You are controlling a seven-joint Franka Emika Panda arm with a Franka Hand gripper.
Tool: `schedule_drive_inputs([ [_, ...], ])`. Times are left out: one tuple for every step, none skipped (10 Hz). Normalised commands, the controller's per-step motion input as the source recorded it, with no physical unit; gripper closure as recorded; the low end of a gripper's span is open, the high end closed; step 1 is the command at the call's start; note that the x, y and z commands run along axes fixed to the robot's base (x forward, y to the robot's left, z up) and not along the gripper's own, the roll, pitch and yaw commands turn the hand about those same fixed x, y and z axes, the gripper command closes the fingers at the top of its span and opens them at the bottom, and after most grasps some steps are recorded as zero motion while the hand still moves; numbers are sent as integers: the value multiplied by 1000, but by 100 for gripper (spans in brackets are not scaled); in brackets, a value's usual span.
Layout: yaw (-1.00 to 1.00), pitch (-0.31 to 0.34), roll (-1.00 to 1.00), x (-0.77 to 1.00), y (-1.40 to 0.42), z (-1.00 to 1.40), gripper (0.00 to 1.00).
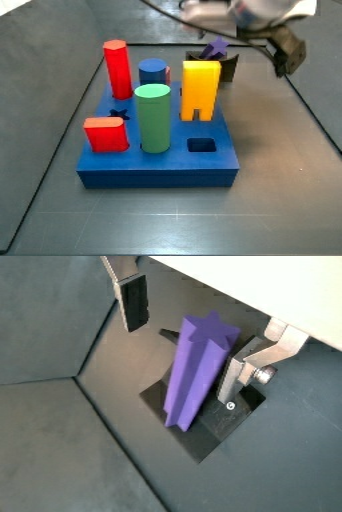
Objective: Pick up the star object. Move up. Place the star object on the fixture. Regrasp the star object. Move to above the board. Insert the star object.
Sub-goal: Regrasp the star object, then move to above the board.
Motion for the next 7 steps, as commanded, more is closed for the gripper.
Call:
schedule_drive_inputs([
  [-74, -37, 52, 34, 12, -611, 0],
  [-63, -24, 49, 36, 10, -471, 0],
  [-46, -10, 50, 37, 7, -331, 0],
  [-33, 0, 54, 42, 5, -198, 0],
  [0, 0, 0, 0, 0, 0, 100],
  [192, 446, -303, -95, -2, 1000, 100],
  [198, 440, -305, -94, -3, 1000, 100],
])
